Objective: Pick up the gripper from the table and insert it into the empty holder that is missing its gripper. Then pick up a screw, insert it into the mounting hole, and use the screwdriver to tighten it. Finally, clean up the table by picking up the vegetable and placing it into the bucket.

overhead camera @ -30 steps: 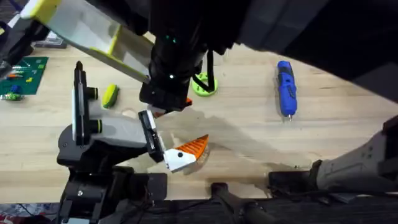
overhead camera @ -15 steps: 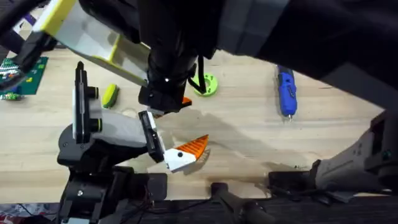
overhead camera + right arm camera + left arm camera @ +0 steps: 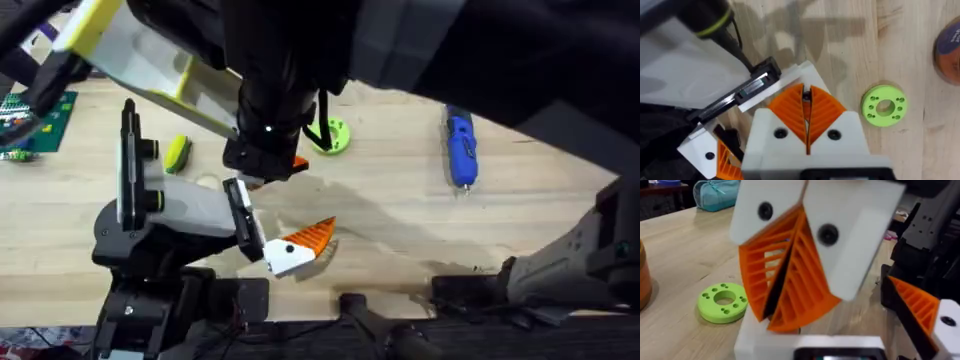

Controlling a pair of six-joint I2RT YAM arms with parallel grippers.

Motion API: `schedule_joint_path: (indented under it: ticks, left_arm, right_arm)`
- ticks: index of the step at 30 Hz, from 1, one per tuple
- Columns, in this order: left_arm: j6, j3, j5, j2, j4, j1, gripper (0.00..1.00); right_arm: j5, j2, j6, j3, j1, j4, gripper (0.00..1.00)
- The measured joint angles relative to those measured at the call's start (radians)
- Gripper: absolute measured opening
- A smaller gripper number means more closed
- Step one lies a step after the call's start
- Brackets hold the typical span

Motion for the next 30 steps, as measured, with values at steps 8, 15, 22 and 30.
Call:
schedule_joint_path:
  ticks: [8, 15, 22, 30]
  left_arm:
    - [-0.002, 0.0, 0.001, 0.0, 0.0, 0.0, 0.987]
    - [-0.002, 0.0, 0.001, 0.0, 0.0, 0.0, 0.987]
    - [-0.004, 0.0, 0.001, 0.0, 0.0, 0.001, 0.987]
    - [-0.001, 0.0, 0.0, -0.001, 0.0, 0.001, 0.987]
  right_arm:
    - [0.0, 0.0, 0.0, 0.0, 0.0, -0.002, 0.007]
    - [0.0, 0.0, 0.0, 0.0, 0.0, -0.002, 0.007]
    - [0.022, -0.009, -0.001, 0.0, -0.013, -0.005, 0.767]
    - [0.022, -0.054, -0.007, 0.0, -0.009, -0.005, 0.995]
